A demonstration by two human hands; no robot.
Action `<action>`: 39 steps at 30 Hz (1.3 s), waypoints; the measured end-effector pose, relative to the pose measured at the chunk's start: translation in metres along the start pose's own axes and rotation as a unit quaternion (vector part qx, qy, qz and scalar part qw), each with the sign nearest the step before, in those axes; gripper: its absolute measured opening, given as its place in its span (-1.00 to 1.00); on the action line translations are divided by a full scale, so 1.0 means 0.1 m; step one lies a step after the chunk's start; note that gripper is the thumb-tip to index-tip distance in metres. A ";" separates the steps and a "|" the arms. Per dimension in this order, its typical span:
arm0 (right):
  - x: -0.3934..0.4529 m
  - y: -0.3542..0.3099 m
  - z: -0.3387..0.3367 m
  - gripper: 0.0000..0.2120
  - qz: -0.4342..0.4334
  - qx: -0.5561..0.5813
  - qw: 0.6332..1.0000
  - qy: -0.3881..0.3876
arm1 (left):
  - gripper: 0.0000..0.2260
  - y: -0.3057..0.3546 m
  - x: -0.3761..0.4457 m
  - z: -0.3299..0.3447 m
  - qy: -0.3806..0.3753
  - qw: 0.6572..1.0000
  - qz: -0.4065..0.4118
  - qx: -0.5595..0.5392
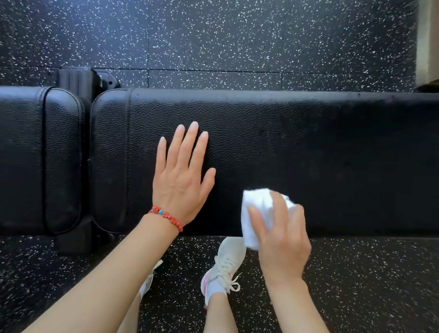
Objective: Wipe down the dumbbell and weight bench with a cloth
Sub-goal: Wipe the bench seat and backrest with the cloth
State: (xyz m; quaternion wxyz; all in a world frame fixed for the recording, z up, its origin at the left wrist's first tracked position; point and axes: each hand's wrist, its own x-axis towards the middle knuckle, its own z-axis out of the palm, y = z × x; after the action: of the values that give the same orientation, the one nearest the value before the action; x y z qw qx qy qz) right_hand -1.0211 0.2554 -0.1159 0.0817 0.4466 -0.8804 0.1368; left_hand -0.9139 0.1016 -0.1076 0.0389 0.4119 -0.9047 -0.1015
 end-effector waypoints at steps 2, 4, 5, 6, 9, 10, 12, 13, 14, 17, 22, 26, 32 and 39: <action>0.03 0.07 -0.01 -0.67 -0.002 0.003 1.000 -0.009 | -0.51 0.14 0.06 0.04 -0.009 1.000 0.013 -0.006; 0.27 0.07 0.04 -0.65 -0.004 0.007 1.000 -0.010 | -0.51 0.23 0.08 0.08 -0.021 1.000 0.012 -0.008; 0.45 0.07 0.08 -0.64 0.000 0.009 1.000 -0.006 | -0.51 0.25 0.08 0.10 -0.026 1.000 0.007 -0.006; 0.67 0.07 0.14 -0.65 0.006 0.008 1.000 0.003 | -0.50 0.26 0.08 0.12 -0.028 1.000 0.002 -0.002; 1.35 0.04 0.30 -0.65 0.037 0.016 0.999 0.032 | -0.49 0.25 0.08 0.15 -0.022 1.000 0.004 0.007; 1.49 0.03 0.33 -0.63 0.045 0.024 0.998 0.032 | -0.49 0.24 0.08 0.15 -0.022 1.000 0.004 0.006; 1.60 0.00 0.36 -0.62 0.054 0.031 0.998 0.022 | -0.49 0.24 0.09 0.16 -0.020 1.000 0.005 0.010; 1.58 0.00 0.36 -0.62 0.051 0.021 0.998 0.020 | -0.49 0.24 0.09 0.16 -0.020 1.000 0.005 0.014; 1.54 0.01 0.35 -0.63 0.045 0.014 0.999 0.018 | -0.49 0.25 0.08 0.17 -0.021 1.000 0.005 0.016; 1.55 0.10 0.32 -0.63 0.007 0.006 1.000 0.010 | -0.49 0.24 0.08 0.18 -0.017 1.000 0.009 0.018; 1.72 0.54 0.28 -0.55 0.112 0.014 0.993 -0.041 | -0.49 0.23 0.08 0.17 -0.021 1.000 0.009 0.018; 1.70 0.43 0.27 -0.58 0.183 0.025 0.983 -0.014 | -0.49 0.24 0.09 0.17 -0.023 0.999 0.007 0.021; 1.37 -0.03 0.23 -0.64 0.017 0.042 0.998 -0.035 | -0.51 0.33 0.13 0.10 -0.027 1.000 -0.010 0.008; 1.50 1.05 0.07 -0.60 0.190 0.001 0.981 -0.042 | -0.52 0.69 0.26 0.16 -0.023 0.998 0.051 -0.023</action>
State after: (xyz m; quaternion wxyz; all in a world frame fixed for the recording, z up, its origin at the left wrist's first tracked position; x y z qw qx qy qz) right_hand -1.1941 0.1973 -0.1005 0.0167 0.2766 -0.9517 0.1318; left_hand -0.9845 0.1287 -0.1089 0.0326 0.3614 -0.9228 -0.1292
